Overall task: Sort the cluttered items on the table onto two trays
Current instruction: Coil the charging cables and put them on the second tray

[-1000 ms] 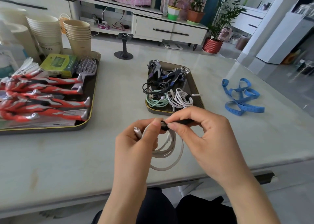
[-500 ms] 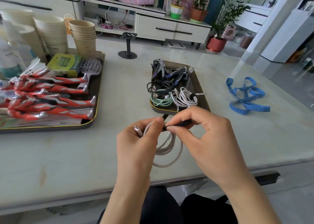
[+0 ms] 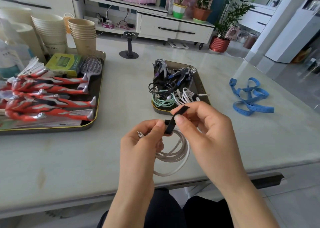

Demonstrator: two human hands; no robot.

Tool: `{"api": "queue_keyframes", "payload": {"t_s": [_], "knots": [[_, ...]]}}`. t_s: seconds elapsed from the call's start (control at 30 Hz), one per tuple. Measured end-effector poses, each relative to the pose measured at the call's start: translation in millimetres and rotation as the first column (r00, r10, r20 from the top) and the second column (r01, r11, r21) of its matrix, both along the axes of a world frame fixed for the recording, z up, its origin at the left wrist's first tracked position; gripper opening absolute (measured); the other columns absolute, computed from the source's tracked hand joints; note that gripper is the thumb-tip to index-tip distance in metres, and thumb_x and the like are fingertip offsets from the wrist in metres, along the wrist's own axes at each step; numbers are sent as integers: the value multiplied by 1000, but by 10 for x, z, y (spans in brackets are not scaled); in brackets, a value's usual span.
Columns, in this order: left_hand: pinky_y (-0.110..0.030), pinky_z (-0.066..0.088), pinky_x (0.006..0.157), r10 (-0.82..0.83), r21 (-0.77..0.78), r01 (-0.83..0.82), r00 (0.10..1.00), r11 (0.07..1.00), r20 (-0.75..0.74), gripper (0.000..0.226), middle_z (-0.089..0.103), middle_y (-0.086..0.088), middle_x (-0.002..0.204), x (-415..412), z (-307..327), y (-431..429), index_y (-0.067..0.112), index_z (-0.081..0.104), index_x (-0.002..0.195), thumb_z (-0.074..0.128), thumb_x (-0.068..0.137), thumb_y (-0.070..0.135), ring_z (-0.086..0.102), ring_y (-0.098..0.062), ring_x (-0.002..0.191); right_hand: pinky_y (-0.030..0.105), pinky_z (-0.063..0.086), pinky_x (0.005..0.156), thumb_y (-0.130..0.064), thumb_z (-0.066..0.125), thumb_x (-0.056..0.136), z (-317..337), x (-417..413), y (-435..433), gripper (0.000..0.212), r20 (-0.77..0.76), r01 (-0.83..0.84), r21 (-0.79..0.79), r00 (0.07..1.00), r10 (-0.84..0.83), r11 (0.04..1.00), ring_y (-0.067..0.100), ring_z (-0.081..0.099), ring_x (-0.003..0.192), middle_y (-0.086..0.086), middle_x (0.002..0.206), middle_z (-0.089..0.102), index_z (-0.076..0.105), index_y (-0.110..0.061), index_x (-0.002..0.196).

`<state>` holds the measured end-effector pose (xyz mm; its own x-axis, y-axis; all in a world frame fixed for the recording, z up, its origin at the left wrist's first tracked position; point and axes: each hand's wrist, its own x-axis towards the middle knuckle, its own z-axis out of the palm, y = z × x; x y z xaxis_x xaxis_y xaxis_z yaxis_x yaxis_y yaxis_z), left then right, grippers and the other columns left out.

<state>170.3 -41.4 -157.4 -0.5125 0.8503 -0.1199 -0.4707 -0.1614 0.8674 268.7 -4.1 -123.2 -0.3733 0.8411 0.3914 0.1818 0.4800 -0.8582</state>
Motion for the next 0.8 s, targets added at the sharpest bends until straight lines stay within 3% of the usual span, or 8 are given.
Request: {"api": "queue_keyframes", "payload": {"t_s": [0.3,0.43,0.57,0.7,0.8], "knots": [[-26,29,57,6,-17,-5,999,1000,44,32,50,-10,65,-18,-9,7,14,71,56,59,86,8,36,-10,50,12,45,72,-12,53,87,-20,11,-16,10,20,-83,21,996,83,996,10,63,82,-5,82,66,62,-16,90],[-23,28,54,-10,-34,14,994,999,111,35,52,-10,65,-27,-3,6,12,70,56,56,87,4,35,-8,47,20,49,78,-12,52,87,-31,22,1,10,81,-107,46,991,103,993,13,65,87,-4,83,69,61,-16,90],[-22,26,51,-31,-40,40,981,998,189,24,52,-5,63,-42,9,7,4,66,66,53,86,2,32,-8,47,15,47,78,-11,53,87,-59,-7,10,10,148,-84,142,987,63,986,8,64,87,-7,84,69,61,-15,90],[-21,28,48,-76,-23,86,958,996,275,40,53,0,54,-65,22,10,14,65,50,50,87,12,32,-8,44,9,44,76,-9,54,87,-71,-24,18,9,166,-77,178,985,47,981,3,64,85,-7,82,69,61,-13,89],[-21,27,50,-62,-50,77,966,996,252,35,54,-1,57,-63,18,16,13,68,52,54,85,9,33,-8,46,9,44,76,-8,54,87,-72,-28,30,9,159,-80,172,986,52,982,2,64,83,-8,81,69,61,-13,89]]}}
